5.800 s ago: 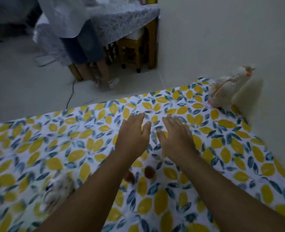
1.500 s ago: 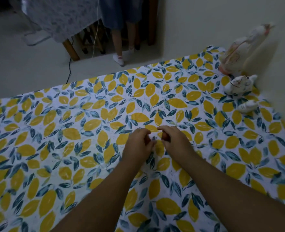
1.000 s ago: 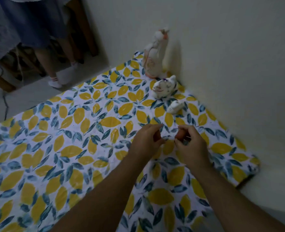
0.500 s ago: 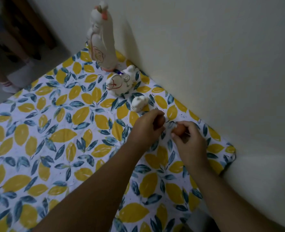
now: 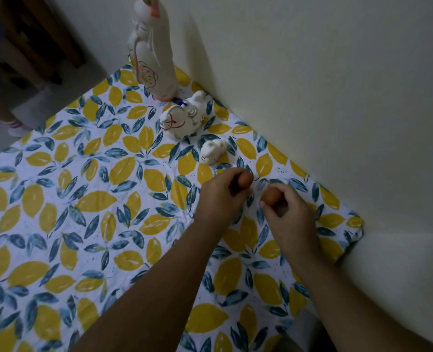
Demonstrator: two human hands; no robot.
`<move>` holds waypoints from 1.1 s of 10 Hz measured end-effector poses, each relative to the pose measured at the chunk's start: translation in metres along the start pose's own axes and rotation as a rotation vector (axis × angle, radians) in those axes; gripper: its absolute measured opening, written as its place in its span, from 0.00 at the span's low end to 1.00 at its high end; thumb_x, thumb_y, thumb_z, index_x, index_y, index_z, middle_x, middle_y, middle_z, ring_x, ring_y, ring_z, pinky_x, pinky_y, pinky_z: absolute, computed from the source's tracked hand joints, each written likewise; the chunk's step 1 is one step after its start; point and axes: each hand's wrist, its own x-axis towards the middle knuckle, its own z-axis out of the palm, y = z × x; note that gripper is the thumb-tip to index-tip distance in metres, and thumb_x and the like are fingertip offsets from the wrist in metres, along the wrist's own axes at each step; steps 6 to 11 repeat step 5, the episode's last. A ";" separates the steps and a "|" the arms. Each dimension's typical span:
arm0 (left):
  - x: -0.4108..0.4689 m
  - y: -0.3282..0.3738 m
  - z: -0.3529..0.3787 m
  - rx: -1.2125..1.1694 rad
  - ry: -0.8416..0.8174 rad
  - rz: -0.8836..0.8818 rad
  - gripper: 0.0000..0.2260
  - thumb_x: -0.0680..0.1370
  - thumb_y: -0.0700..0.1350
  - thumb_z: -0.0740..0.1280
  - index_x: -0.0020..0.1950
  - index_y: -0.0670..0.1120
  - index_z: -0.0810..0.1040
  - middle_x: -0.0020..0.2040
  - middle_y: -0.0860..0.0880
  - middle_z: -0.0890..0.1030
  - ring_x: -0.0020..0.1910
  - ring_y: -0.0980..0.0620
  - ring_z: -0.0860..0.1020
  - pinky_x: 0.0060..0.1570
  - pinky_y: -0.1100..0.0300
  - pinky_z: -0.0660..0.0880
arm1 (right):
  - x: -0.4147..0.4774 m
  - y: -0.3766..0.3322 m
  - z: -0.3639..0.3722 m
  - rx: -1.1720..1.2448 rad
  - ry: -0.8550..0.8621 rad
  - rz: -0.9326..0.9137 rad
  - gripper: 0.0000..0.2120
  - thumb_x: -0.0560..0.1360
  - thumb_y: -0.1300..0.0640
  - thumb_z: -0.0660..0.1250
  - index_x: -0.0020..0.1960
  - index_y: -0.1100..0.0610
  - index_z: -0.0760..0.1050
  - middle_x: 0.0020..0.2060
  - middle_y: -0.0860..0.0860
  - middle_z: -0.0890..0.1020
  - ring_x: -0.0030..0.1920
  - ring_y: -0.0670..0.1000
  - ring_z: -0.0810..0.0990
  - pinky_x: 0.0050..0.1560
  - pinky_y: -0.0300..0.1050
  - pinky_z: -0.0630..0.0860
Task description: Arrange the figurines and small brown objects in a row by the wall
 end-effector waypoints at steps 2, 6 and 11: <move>-0.001 0.000 0.000 0.002 0.004 -0.017 0.16 0.73 0.44 0.77 0.61 0.49 0.81 0.54 0.49 0.85 0.53 0.50 0.82 0.52 0.51 0.81 | -0.004 0.002 -0.002 -0.022 -0.012 -0.002 0.18 0.77 0.56 0.73 0.66 0.51 0.76 0.57 0.51 0.83 0.56 0.50 0.81 0.48 0.23 0.68; -0.019 0.008 -0.020 0.041 -0.001 -0.052 0.28 0.75 0.48 0.75 0.73 0.46 0.72 0.69 0.47 0.77 0.66 0.49 0.76 0.64 0.51 0.75 | -0.015 -0.023 -0.012 -0.142 0.063 -0.177 0.31 0.74 0.44 0.73 0.73 0.53 0.70 0.69 0.50 0.74 0.70 0.51 0.69 0.62 0.42 0.69; -0.019 0.008 -0.020 0.041 -0.001 -0.052 0.28 0.75 0.48 0.75 0.73 0.46 0.72 0.69 0.47 0.77 0.66 0.49 0.76 0.64 0.51 0.75 | -0.015 -0.023 -0.012 -0.142 0.063 -0.177 0.31 0.74 0.44 0.73 0.73 0.53 0.70 0.69 0.50 0.74 0.70 0.51 0.69 0.62 0.42 0.69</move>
